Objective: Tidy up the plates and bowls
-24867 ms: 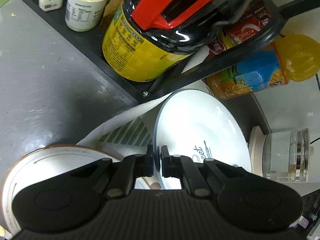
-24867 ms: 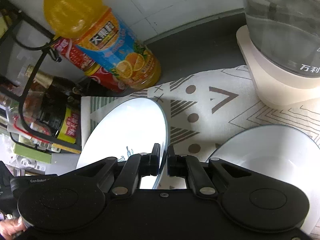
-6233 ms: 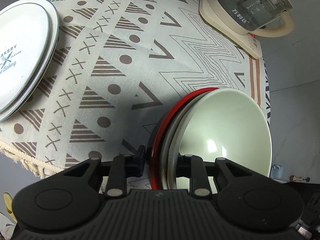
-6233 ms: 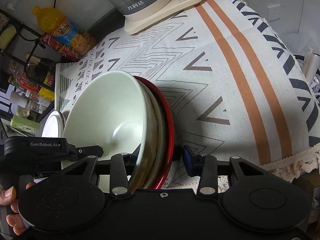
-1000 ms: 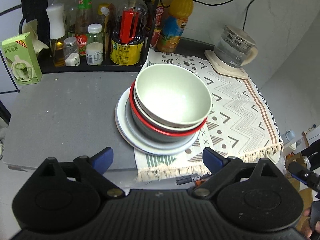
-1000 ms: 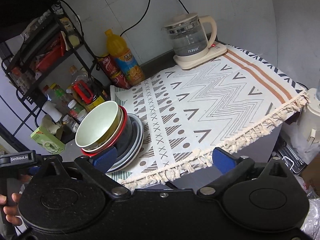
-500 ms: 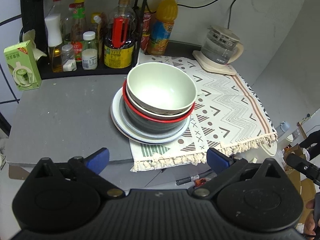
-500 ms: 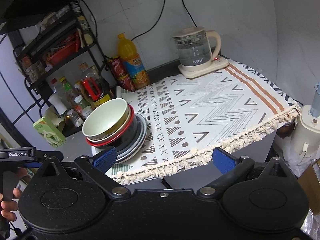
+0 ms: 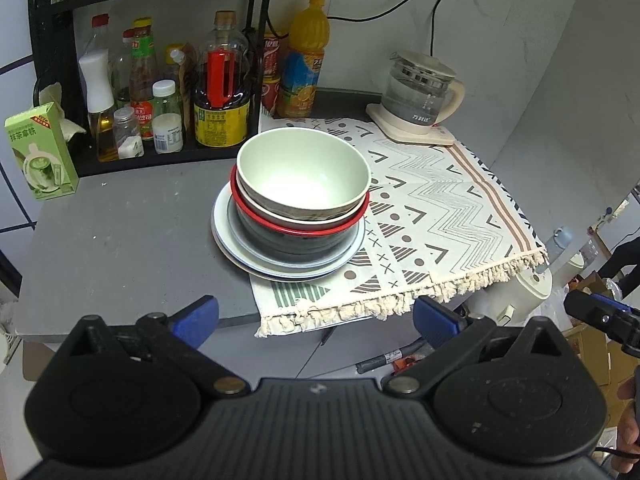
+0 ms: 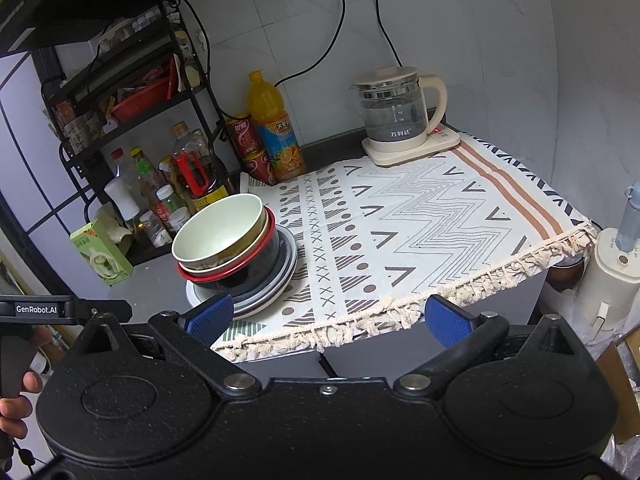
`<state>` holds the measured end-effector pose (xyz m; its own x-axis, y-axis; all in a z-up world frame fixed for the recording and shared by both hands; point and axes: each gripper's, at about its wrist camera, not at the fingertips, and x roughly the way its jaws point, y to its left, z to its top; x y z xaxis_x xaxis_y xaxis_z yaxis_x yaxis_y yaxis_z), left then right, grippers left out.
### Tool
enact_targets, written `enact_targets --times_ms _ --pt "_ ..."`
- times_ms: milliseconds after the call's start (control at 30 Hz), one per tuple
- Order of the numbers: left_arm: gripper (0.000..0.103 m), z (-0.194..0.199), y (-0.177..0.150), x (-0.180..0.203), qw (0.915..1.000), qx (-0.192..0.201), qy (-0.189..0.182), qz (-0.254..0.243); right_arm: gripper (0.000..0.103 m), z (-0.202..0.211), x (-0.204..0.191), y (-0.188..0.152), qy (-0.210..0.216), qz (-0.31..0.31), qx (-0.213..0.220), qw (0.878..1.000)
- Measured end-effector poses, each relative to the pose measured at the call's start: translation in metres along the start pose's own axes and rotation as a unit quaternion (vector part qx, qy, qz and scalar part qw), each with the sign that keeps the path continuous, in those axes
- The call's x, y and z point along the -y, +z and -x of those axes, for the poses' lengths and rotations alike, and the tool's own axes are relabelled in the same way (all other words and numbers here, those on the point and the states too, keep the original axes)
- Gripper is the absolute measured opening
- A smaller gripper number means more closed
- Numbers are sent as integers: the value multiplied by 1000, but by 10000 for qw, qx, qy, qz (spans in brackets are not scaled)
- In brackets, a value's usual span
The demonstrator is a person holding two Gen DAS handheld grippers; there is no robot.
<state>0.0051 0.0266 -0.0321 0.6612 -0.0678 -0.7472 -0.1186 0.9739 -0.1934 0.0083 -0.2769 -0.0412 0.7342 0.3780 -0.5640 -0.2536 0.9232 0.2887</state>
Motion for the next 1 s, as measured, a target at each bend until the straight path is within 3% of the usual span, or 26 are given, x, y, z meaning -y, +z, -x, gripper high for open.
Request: enact_targets --times_ms 1000 --pt "102 15 -15 4 10000 23 35 56 103 11 -7 -7 111 237 -151 9995"
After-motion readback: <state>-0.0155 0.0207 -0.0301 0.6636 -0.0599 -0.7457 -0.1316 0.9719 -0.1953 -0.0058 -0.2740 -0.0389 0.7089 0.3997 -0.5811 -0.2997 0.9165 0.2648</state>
